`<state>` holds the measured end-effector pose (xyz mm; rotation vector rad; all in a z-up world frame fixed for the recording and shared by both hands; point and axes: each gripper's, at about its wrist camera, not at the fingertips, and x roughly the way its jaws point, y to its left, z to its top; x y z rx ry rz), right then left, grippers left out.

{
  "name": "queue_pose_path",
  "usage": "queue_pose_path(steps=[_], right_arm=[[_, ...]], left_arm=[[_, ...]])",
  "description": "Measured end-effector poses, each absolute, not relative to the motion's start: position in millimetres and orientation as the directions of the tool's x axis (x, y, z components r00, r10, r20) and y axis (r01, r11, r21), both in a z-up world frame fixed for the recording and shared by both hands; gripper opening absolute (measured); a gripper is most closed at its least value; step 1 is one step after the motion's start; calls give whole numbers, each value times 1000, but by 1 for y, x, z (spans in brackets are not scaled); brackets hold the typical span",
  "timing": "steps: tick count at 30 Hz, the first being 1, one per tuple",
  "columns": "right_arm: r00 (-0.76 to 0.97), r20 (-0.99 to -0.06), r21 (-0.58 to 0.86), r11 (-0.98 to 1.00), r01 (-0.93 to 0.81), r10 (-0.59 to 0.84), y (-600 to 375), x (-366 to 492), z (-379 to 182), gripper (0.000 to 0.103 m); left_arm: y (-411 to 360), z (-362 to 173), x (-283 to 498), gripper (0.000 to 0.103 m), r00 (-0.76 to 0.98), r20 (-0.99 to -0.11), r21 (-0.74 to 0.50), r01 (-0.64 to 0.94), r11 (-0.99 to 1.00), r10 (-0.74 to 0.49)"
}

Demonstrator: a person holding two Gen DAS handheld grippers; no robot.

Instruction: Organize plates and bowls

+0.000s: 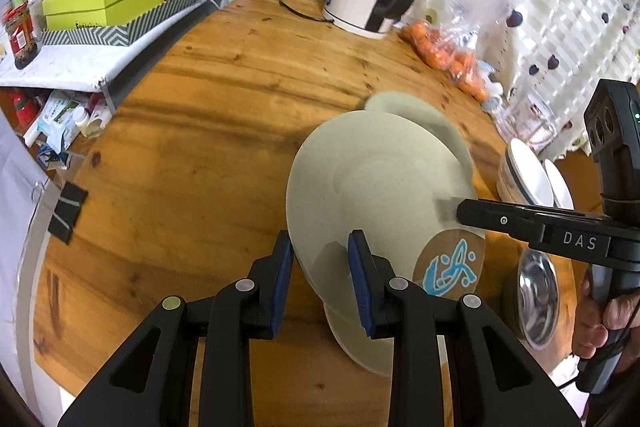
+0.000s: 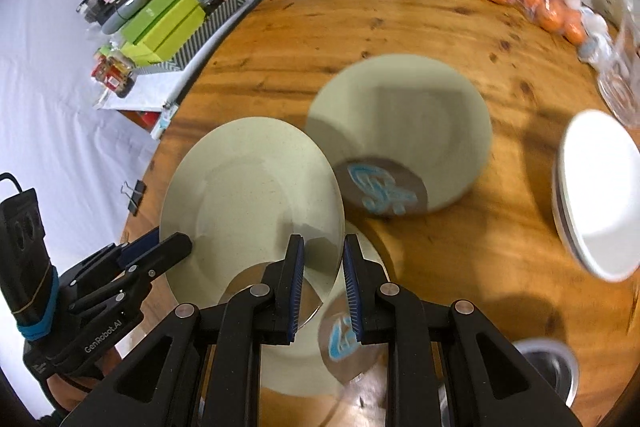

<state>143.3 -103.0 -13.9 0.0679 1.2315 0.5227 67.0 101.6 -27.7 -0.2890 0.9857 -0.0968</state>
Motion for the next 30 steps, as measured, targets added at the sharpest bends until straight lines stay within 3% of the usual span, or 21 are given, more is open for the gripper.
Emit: queue_pose_path(steps=[30], right_arm=[[212, -899, 317, 904, -289, 383, -133, 110, -39, 20]], left_arm=[[69, -49, 46, 29, 483, -846, -262, -8, 965, -226]])
